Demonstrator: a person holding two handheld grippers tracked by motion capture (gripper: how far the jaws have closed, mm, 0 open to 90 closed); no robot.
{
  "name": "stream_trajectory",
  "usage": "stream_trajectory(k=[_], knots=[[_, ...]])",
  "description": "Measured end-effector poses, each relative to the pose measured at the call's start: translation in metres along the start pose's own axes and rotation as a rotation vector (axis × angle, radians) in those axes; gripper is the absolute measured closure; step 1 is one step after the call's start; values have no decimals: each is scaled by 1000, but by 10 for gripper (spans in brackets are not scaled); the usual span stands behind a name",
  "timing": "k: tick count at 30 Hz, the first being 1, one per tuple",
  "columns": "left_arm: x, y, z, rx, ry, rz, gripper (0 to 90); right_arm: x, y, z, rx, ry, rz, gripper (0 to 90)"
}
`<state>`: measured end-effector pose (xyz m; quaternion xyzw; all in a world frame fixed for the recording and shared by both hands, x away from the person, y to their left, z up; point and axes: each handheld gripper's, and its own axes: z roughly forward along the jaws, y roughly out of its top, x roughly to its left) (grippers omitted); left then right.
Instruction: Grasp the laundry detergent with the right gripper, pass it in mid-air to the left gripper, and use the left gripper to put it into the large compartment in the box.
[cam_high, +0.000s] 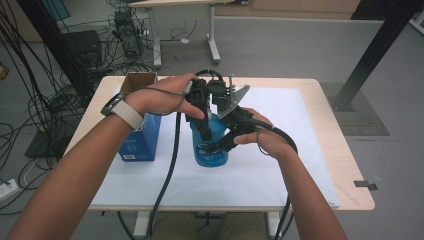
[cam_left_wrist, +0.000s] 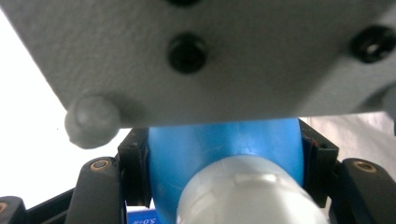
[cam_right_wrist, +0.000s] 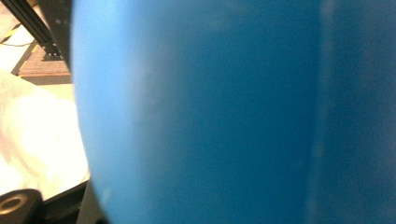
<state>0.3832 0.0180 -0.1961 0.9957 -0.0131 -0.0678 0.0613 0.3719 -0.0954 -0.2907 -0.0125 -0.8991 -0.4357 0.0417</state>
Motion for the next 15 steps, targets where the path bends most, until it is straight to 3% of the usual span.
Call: stream_trajectory(k=[2,4,7,10,11,13,15], knots=[[-1,-1,0,-4,8,2,374,2,0,0,-5,14,16,435],[-1,-1,0,1,9,4,375,-1,0,0,-3,-10,-20,435],[-2,-1,0,1,10,2,375,0,1,1,-3,-8,-16,435],[-3,0,0,0,18,-2,376,3,1,0,1,8,15,435],[-3,0,-1,2,19,-1,377,1,1,0,0,-15,-14,435],[-3,1,-1,0,17,-5,377,4,1,-1,-5,7,17,435],[-4,1,-2,1,22,-6,377,2,1,-2,-4,-17,-4,435]])
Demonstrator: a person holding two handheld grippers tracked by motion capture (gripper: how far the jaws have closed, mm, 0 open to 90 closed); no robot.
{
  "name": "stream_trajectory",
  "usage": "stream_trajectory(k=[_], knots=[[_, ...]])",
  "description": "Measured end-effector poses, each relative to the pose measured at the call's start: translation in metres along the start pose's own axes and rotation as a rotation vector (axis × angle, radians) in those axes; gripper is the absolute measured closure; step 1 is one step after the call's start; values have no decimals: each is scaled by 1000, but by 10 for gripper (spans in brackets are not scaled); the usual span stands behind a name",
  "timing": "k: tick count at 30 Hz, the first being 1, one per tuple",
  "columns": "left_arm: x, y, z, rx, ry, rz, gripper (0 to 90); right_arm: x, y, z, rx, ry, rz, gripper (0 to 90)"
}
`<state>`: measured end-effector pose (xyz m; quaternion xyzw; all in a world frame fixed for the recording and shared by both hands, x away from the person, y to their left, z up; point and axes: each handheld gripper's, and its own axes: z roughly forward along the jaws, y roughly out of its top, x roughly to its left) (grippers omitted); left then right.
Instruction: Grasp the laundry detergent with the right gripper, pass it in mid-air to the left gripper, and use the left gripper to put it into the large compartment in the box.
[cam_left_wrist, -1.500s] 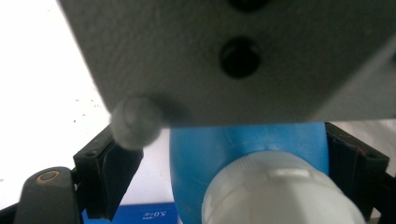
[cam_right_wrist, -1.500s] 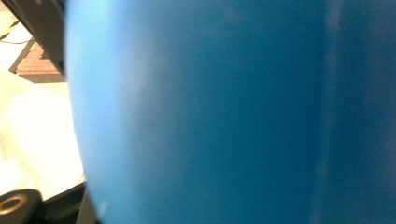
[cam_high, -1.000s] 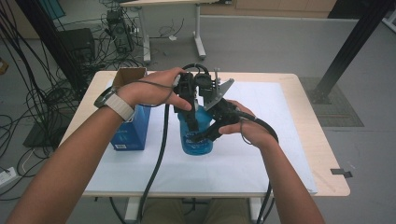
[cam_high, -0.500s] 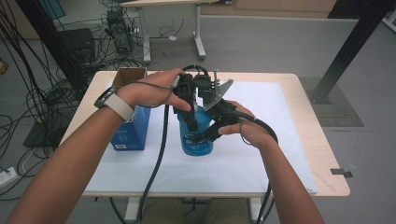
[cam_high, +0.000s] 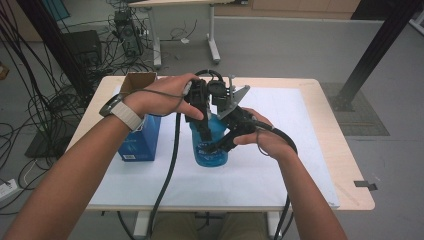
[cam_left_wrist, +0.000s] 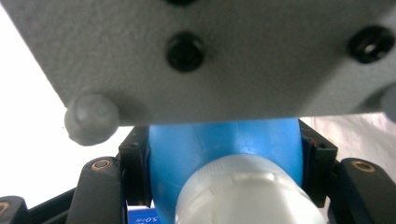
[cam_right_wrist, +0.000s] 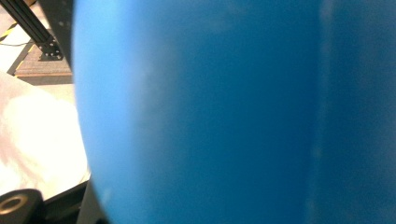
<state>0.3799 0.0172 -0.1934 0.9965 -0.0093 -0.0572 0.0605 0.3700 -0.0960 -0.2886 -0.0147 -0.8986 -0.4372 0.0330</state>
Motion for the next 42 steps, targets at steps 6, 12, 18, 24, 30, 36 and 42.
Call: stream_trajectory(k=[6,12,18,24,30,36,42], knots=[[0,1,0,5,-3,1,377,-1,-1,-1,-6,3,-15,435],[-1,2,-1,0,-5,-1,377,1,-1,-2,-5,5,-1,435],[0,1,-1,-11,-4,2,377,-2,-2,-3,-18,20,-31,435],[0,0,-1,-9,-6,2,376,-2,-2,-2,-19,21,-32,435],[1,0,-1,-13,-6,-1,376,-3,-1,-2,-20,26,-36,435],[1,-1,-2,-13,-9,0,376,-1,0,-2,-9,25,-5,435],[1,-2,-2,-17,-7,-1,376,-3,0,-3,-7,23,-24,435]])
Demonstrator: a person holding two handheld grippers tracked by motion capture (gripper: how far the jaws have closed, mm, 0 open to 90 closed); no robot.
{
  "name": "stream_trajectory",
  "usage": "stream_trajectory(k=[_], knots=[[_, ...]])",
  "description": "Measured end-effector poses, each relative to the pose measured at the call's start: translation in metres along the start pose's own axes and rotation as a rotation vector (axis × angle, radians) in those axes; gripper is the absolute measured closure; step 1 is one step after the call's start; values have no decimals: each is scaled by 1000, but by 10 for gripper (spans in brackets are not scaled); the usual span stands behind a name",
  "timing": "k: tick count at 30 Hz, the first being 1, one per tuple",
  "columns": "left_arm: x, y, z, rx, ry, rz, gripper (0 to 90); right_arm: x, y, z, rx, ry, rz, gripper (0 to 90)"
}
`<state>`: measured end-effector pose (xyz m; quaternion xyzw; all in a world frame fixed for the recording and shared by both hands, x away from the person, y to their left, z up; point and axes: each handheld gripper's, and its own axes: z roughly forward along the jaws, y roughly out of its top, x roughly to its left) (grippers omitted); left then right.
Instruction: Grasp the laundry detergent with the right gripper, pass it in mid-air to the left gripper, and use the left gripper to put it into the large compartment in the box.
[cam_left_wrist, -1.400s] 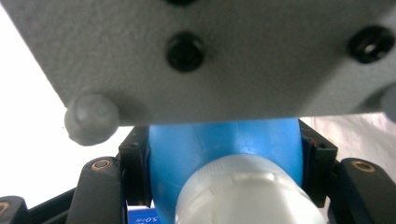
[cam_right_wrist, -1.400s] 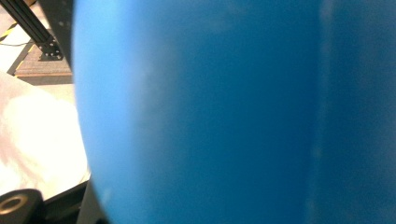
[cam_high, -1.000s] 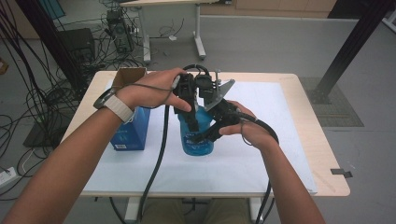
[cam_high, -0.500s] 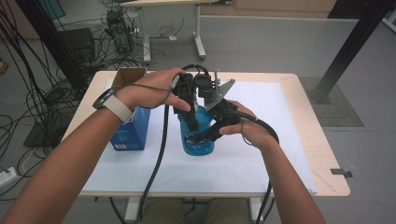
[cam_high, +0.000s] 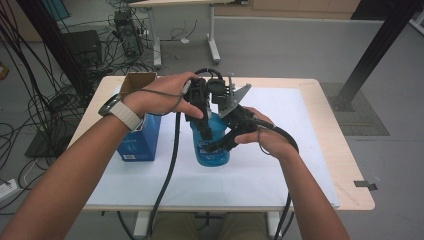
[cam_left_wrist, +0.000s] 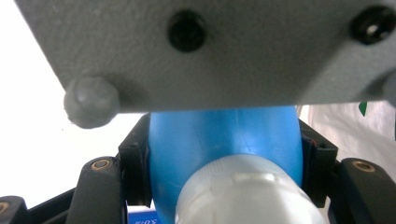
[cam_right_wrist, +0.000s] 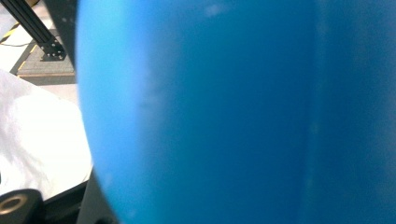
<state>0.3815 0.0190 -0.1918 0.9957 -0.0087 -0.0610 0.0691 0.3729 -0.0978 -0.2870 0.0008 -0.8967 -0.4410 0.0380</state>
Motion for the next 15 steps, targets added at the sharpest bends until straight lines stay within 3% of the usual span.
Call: stream_trajectory(k=[9,13,15], knots=[[-1,-1,0,2,1,-3,375,-1,1,1,-2,4,-17,434],[-1,-2,-1,-4,4,-7,375,1,2,1,1,5,6,434],[-1,-3,-2,-2,5,-5,375,-1,2,1,-4,5,-22,434]])
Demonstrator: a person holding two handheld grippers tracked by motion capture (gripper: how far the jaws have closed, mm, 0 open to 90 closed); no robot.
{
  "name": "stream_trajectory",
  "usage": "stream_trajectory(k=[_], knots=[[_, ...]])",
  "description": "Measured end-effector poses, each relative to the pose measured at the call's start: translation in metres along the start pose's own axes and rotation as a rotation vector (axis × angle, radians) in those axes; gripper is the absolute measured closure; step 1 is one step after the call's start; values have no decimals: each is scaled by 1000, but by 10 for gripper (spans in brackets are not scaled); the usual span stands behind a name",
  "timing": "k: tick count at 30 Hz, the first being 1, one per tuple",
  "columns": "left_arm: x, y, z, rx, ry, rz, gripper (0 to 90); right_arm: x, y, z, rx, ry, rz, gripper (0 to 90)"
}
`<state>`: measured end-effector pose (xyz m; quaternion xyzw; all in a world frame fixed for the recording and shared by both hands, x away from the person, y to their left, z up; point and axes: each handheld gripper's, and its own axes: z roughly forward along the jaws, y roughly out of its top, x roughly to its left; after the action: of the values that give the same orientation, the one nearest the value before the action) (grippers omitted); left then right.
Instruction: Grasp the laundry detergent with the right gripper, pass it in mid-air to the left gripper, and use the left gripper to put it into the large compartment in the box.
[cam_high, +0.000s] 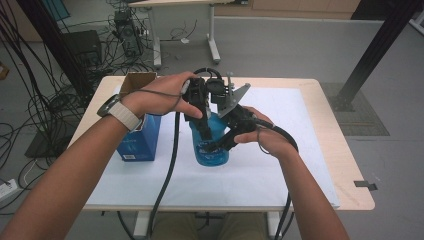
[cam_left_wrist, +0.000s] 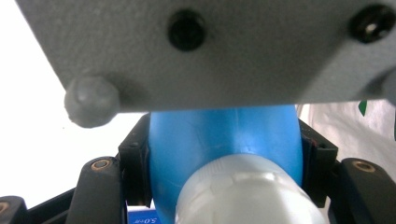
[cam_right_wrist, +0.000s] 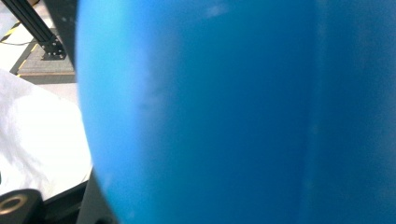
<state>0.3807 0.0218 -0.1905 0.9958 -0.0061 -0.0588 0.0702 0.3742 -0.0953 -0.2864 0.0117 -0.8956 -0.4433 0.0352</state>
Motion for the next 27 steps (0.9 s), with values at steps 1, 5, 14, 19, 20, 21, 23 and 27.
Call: stream_trajectory(k=[1,5,14,19,20,21,23,27], knots=[[0,-1,0,-8,3,-3,375,0,0,0,2,1,6,434],[-1,-1,0,-7,3,-3,375,2,2,0,11,1,24,434],[-2,-1,-1,-5,4,-4,375,1,2,0,8,0,-4,434],[-1,-1,0,-9,5,-2,375,1,2,0,9,0,-3,433],[-1,-1,0,-10,7,1,375,0,1,0,8,0,-9,433],[-1,-1,0,-10,6,-2,375,1,1,0,8,0,-3,433],[-1,0,0,-9,6,-3,375,2,2,-1,13,1,16,433],[-1,0,0,-7,3,-6,375,1,0,-1,6,0,-4,433]])
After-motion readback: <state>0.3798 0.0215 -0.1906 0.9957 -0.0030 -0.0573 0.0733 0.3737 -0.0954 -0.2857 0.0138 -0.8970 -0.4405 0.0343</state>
